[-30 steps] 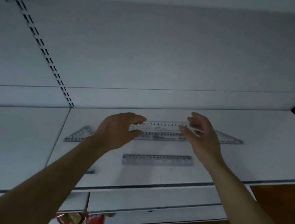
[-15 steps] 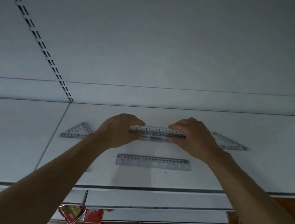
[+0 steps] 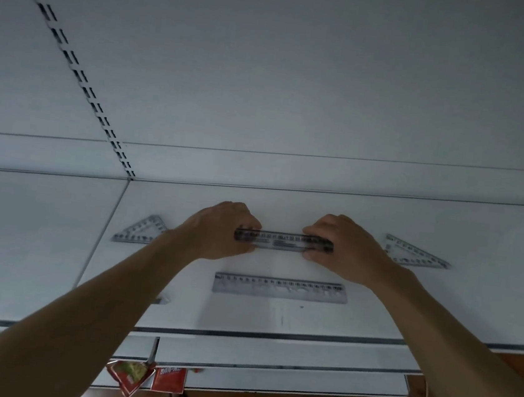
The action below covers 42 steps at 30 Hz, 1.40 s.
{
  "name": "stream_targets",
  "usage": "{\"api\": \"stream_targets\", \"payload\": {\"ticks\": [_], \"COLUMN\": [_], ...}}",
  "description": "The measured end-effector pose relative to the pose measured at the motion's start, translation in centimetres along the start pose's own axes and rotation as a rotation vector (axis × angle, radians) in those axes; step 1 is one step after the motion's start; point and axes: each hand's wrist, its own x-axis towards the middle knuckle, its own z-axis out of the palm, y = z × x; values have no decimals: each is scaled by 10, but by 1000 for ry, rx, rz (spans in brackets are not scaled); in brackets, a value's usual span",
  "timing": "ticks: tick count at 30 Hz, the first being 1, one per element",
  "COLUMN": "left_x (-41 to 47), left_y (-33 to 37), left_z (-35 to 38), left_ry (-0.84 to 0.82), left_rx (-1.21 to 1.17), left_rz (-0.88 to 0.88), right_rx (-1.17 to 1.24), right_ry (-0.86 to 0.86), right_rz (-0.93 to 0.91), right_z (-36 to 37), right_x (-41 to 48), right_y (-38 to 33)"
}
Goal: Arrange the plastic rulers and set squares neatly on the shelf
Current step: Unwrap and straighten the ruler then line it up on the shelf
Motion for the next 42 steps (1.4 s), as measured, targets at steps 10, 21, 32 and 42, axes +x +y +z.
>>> {"api": "stream_targets", "payload": {"ticks": [10,21,32,42], "left_x": [2,-8,-95,-260], "left_y": [0,-7,-1,-73], "left_z": [-7,1,-2,-28], "left_ry": [-57,47,458,515], "left_rx": [7,-51,-180,-20], "left_rz": [12,-60,-327,-592], "right_rx": [-21,-1,222,248], "right_ry": [-46,-61,49,-20], "right_rz": [19,53,-20,-212], "right_z": [-3,-8,7,35], "right_x": [4,2,36,78], "right_y": [-1,-4,-75,-267]}}
